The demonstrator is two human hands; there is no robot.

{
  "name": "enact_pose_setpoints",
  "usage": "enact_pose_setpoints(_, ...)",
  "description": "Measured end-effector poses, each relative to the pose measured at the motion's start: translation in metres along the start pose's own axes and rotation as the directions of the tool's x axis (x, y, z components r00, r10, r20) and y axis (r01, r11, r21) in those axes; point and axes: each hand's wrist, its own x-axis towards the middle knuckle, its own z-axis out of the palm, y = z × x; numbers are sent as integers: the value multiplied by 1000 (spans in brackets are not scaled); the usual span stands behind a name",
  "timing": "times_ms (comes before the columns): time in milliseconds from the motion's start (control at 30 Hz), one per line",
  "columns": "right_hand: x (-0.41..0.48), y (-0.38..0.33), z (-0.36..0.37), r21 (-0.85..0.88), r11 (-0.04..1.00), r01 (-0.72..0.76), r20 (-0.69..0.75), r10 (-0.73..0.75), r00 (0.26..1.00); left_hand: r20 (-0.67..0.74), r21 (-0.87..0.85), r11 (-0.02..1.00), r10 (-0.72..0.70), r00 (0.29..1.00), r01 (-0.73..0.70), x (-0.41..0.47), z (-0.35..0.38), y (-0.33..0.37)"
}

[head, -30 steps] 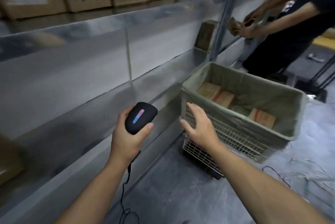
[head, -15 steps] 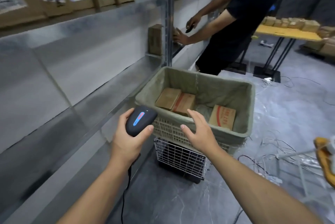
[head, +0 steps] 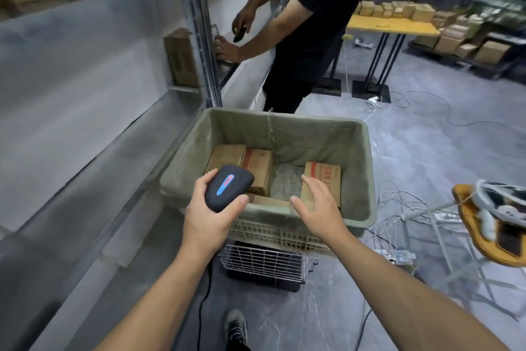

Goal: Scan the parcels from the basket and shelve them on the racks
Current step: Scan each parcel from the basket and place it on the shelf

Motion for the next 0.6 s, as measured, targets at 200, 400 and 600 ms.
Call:
enact_pose_setpoints(200, 55, 11, 11, 9, 988, -154, -21, 155, 988, 96, 12, 999, -51, 994, 50, 84, 16, -10)
enact_pose_setpoints(400, 89, 34, 19, -6, 953, -304, -52, 304, 951, 183, 28, 992, -124, 975, 121, 148, 37, -36)
enact_pose_setpoints(600, 114, 59, 21, -1, 918, -396, -53, 395, 917, 241, 76, 981, -193, 951, 180, 177, 69, -56)
